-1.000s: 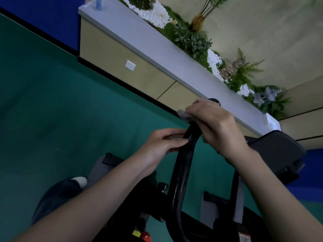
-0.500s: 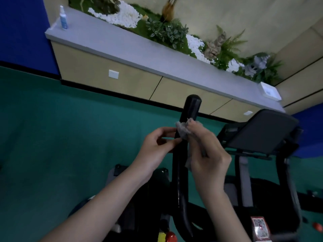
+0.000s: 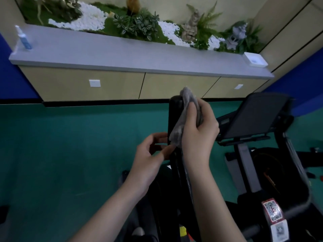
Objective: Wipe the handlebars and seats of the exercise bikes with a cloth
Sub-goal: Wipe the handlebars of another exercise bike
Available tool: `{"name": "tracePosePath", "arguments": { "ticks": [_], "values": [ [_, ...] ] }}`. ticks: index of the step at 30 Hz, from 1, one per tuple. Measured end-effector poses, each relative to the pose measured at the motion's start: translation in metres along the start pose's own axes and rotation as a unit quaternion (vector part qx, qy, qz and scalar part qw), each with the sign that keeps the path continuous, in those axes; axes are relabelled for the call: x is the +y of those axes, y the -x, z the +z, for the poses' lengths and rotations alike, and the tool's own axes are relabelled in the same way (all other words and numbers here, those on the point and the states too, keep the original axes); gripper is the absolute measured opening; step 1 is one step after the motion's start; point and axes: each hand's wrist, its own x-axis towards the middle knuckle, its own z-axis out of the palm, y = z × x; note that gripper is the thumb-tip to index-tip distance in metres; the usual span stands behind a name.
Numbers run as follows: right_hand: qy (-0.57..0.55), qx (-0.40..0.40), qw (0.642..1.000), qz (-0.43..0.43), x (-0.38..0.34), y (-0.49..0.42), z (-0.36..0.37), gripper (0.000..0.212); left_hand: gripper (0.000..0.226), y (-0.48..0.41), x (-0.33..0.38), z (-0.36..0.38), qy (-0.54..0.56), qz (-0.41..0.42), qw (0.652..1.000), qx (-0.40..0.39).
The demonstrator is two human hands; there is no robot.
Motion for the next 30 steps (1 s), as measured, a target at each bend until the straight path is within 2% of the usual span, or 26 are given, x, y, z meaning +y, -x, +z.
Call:
{"name": "tracePosePath", "arguments": {
  "ticks": [7, 10, 12, 14, 21, 30],
  "values": [
    [-0.006, 0.012, 0.999, 0.046, -0.003, -0.02, 0.013, 0.016, 0.02, -0.002, -0.003, -0.004, -0.022, 0.007, 1.0, -0.012],
    [-0.04, -0.065, 0.989, 0.123, 0.002, -0.037, 0.013, 0.021, 0.022, -0.001, -0.001, -0.004, -0.03, 0.026, 0.999, -0.023],
    [-0.091, -0.126, 0.971, 0.18, 0.006, -0.042, 0.011, 0.025, 0.02, 0.0, 0.0, -0.004, -0.025, 0.037, 0.999, -0.025],
    [-0.134, -0.155, 0.956, 0.212, 0.007, -0.039, 0.007, 0.03, 0.024, 0.001, 0.0, -0.004, -0.021, 0.039, 0.999, -0.025],
    [-0.223, -0.206, 0.92, 0.249, 0.02, -0.019, -0.005, 0.026, 0.024, 0.0, 0.001, -0.002, -0.019, 0.041, 0.999, -0.011],
    [-0.164, -0.197, 0.933, 0.253, 0.01, -0.025, -0.004, 0.024, 0.021, 0.001, 0.004, -0.004, -0.042, 0.05, 0.998, -0.025]
  ]
}}
